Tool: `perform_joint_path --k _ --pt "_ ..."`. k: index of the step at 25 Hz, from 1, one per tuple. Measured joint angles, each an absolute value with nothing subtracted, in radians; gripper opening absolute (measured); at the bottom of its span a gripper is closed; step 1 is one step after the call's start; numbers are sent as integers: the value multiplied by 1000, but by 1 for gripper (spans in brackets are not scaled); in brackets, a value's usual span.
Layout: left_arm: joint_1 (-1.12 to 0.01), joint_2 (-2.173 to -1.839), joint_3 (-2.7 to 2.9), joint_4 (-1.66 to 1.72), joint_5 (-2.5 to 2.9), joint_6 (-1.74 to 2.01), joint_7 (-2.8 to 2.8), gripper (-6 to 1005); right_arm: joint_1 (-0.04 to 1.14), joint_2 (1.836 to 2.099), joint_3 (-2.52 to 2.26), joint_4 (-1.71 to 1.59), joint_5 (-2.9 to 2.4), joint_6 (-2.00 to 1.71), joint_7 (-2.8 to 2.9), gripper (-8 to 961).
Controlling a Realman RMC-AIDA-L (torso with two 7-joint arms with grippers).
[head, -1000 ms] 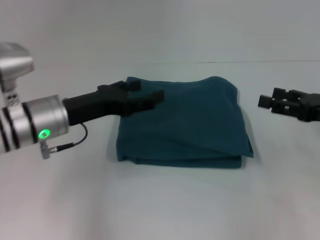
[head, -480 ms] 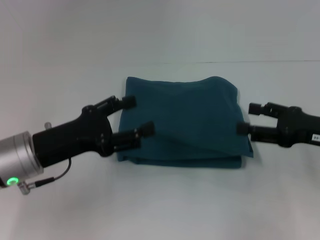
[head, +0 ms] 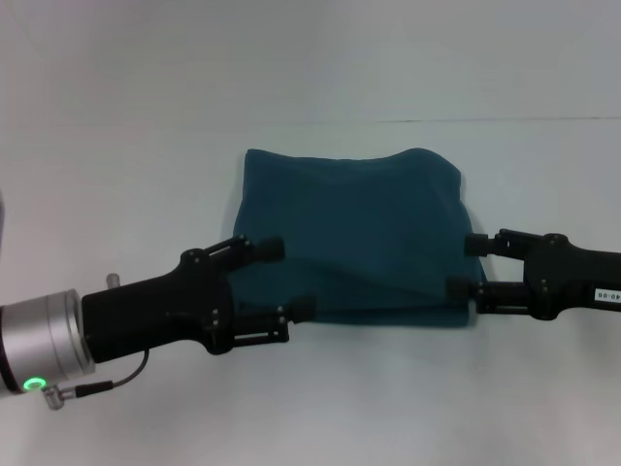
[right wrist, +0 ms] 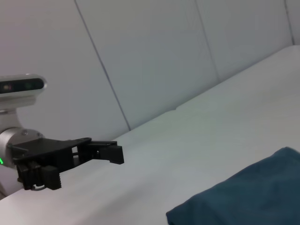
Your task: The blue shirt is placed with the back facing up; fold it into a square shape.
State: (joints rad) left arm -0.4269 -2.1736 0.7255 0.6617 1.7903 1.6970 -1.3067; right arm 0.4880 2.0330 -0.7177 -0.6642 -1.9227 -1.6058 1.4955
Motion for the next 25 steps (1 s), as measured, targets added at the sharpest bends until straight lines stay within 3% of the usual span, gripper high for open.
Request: perform_joint_path --k 25 --pt "-429 -2171 726 652 1833 1718 -1315 928 491 2036 -724 -664 -1945 -1620 1508 909"
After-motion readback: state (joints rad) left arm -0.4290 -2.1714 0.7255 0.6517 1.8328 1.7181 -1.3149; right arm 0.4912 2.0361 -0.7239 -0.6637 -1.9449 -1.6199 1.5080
